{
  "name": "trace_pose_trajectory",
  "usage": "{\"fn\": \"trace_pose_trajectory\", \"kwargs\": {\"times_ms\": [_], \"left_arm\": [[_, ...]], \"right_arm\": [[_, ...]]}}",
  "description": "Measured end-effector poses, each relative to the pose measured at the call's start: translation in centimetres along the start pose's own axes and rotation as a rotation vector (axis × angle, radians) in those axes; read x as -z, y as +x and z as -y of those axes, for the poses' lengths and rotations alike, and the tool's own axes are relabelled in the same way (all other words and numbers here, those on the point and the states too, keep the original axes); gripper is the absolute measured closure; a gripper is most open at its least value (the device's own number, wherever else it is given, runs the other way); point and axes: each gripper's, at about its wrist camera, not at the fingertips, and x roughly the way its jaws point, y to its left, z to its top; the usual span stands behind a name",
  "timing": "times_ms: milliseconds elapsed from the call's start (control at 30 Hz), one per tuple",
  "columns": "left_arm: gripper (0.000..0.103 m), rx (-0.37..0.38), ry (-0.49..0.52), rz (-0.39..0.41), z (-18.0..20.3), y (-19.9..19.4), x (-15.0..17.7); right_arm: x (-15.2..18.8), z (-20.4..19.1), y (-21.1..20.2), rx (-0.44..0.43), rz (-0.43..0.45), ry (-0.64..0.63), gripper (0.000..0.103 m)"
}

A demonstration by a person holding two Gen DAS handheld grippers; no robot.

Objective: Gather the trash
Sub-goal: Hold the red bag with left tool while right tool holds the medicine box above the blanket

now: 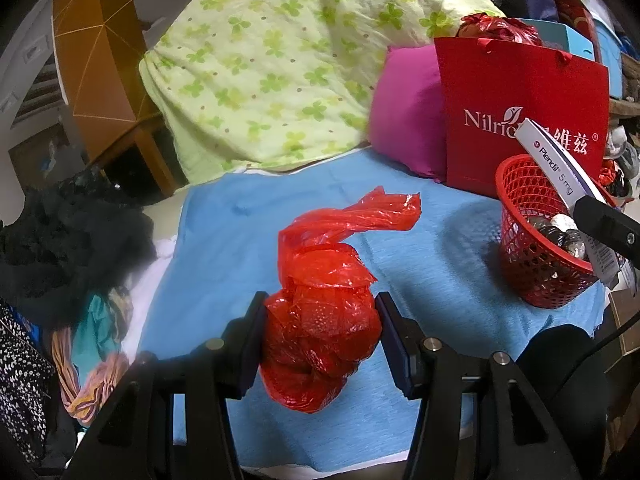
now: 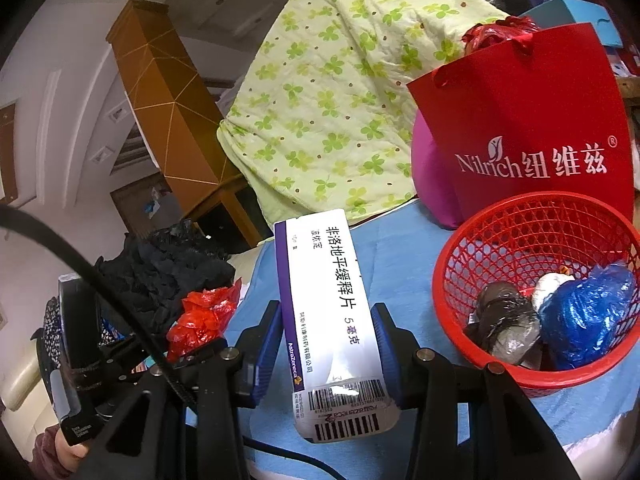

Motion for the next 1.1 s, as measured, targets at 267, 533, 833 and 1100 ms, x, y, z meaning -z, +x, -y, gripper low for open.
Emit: {"fn": "trace_pose_trajectory", "kwargs": {"times_ms": [267,533,833,1100], "left_arm": [[0.047,0.014,0.027,0.001,1.5,-0.1,-0.5],[0.047,0.023,0.058,0.006,3.0,-0.1,-1.1],[0.047,0.038,0.092,0.004,4.5,-0.1,-1.5],[0.047,0.048,0.121,0.008,6.0,-0.3,-2.0]], "right_arm": [[-0.2,1.2,-0.6,0.009,0.011,0.018,0.055],[-0.5,2.4,-1.2,0.017,0.025,0.038,0.055],[-0.8,3.8,-1.9,0.023,0.037,0.066,0.055],[-1.0,5.0,-2.6,0.033,0.054,0.089,0.055]]}}
